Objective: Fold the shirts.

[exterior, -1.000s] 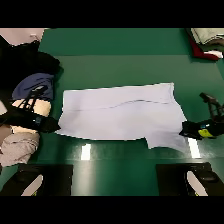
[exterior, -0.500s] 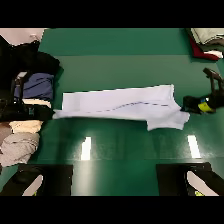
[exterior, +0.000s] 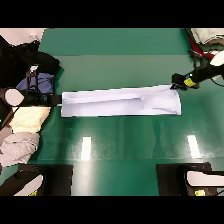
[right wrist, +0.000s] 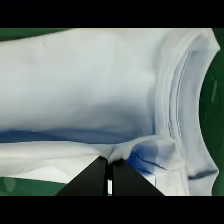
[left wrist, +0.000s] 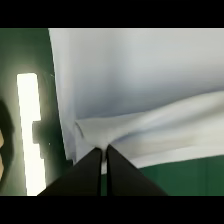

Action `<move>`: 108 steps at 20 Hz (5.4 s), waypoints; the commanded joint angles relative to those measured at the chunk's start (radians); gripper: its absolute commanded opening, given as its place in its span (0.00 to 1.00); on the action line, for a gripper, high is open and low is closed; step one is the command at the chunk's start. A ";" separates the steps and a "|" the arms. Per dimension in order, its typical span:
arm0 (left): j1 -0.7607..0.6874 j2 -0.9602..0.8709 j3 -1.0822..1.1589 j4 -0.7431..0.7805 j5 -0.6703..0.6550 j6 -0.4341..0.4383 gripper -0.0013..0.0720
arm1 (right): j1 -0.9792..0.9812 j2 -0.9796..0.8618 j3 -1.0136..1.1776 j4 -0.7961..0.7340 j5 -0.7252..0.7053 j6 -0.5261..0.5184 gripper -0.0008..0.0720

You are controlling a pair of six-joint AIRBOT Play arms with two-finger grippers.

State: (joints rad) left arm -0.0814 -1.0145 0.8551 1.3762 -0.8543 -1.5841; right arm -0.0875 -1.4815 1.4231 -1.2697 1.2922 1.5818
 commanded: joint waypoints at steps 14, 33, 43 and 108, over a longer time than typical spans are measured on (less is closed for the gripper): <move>0.001 -0.172 0.100 0.002 0.203 -0.040 0.95 | -0.009 -0.176 0.211 0.021 0.002 -0.087 0.88; 0.001 -0.172 0.134 -0.057 -0.024 -0.040 0.06 | -0.254 -0.322 0.015 0.378 0.126 -0.405 0.88; 0.001 -0.172 0.134 -0.099 -0.040 -0.040 0.05 | -0.171 -0.379 0.015 0.384 0.122 -0.492 0.46; -0.072 -0.217 0.839 0.188 -0.498 0.047 0.05 | 0.812 -0.482 0.553 1.030 -0.339 -0.664 0.84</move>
State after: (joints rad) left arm -0.1543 -1.2320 1.6936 1.5635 -1.3502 -1.5375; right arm 0.7101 -1.9926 1.9747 -0.3286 1.0164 1.0245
